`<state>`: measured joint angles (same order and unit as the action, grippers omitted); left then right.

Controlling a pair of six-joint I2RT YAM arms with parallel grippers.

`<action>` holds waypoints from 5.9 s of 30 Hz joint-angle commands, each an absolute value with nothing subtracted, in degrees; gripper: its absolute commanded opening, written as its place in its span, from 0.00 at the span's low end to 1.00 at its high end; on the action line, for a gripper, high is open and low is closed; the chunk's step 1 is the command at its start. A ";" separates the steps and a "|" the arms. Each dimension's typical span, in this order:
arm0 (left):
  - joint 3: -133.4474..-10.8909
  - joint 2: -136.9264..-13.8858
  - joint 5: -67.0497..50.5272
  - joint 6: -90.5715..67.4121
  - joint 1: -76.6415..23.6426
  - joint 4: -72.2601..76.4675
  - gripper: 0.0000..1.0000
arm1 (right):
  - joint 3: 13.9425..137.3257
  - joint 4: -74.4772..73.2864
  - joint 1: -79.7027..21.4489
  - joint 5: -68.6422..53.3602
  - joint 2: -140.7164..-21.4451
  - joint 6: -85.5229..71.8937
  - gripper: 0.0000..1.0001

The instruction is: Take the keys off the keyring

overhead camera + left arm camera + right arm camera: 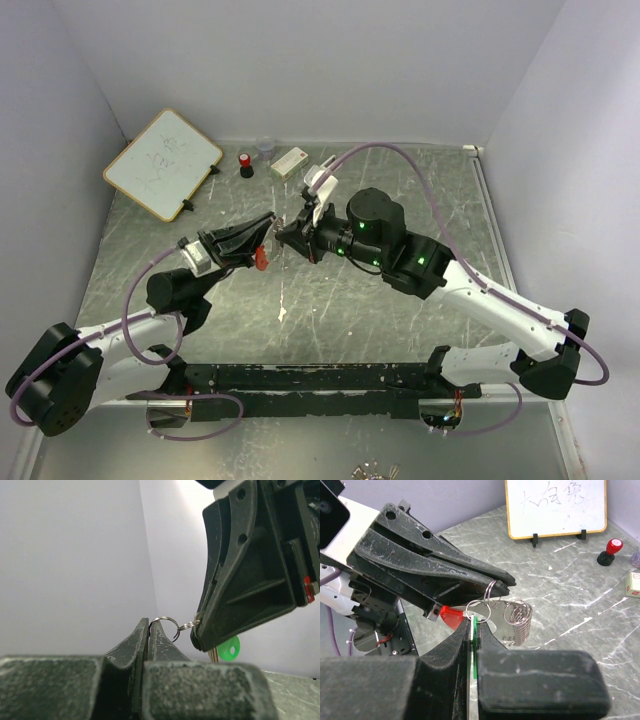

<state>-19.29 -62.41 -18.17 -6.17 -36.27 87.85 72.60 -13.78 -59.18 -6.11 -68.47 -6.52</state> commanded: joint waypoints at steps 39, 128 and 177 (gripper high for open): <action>-21.88 -60.57 -27.54 3.34 -35.24 71.61 0.07 | 97.01 -29.99 -60.21 -6.22 -75.89 -2.64 0.00; -44.94 -51.57 -48.74 15.63 -35.75 33.63 0.43 | 87.91 -35.42 -60.21 -5.95 -64.99 7.13 0.00; -47.29 -56.22 -59.53 2.27 -35.60 39.81 0.40 | 85.01 -33.03 -60.21 -6.67 -62.87 8.07 0.00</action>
